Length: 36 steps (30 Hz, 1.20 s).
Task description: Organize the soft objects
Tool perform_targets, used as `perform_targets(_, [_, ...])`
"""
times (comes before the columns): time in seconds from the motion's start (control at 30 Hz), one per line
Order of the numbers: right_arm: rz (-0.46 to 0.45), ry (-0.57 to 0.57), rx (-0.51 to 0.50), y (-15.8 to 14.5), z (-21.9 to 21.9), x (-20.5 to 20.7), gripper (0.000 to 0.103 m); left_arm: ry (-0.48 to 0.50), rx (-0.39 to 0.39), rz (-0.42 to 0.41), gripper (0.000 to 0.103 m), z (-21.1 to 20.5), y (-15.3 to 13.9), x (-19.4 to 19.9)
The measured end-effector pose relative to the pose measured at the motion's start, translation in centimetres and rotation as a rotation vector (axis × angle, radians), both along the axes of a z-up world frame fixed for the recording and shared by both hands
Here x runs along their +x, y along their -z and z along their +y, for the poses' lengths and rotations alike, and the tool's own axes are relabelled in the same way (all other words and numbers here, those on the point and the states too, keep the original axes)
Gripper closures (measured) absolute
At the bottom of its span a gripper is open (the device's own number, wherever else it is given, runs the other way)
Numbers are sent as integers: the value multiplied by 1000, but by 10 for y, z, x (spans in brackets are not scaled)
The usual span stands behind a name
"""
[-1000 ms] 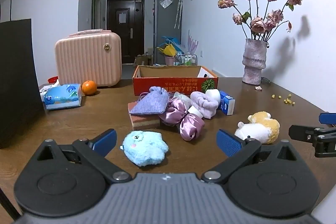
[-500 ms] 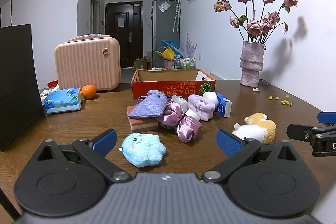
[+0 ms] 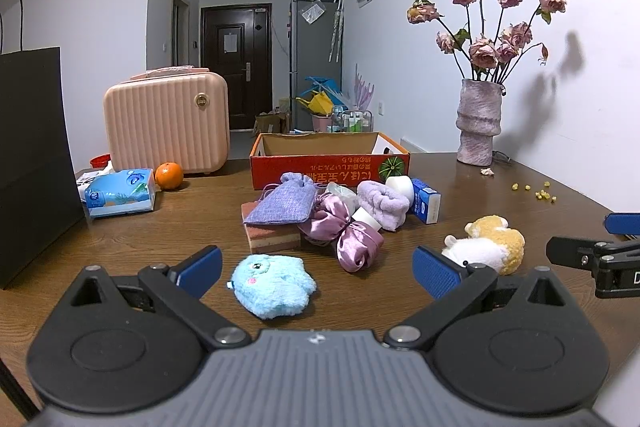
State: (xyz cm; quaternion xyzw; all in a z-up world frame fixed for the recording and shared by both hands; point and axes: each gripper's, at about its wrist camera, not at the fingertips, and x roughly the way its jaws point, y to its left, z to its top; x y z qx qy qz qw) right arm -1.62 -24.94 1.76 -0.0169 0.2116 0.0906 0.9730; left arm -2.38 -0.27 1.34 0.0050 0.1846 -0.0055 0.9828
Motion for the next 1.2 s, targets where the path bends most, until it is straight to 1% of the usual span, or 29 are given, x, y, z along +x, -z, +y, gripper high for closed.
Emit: perform_targets(1.2, [-3,-2,-1,-2,0,0,1,3,3,-1,0,-1,-1,-2])
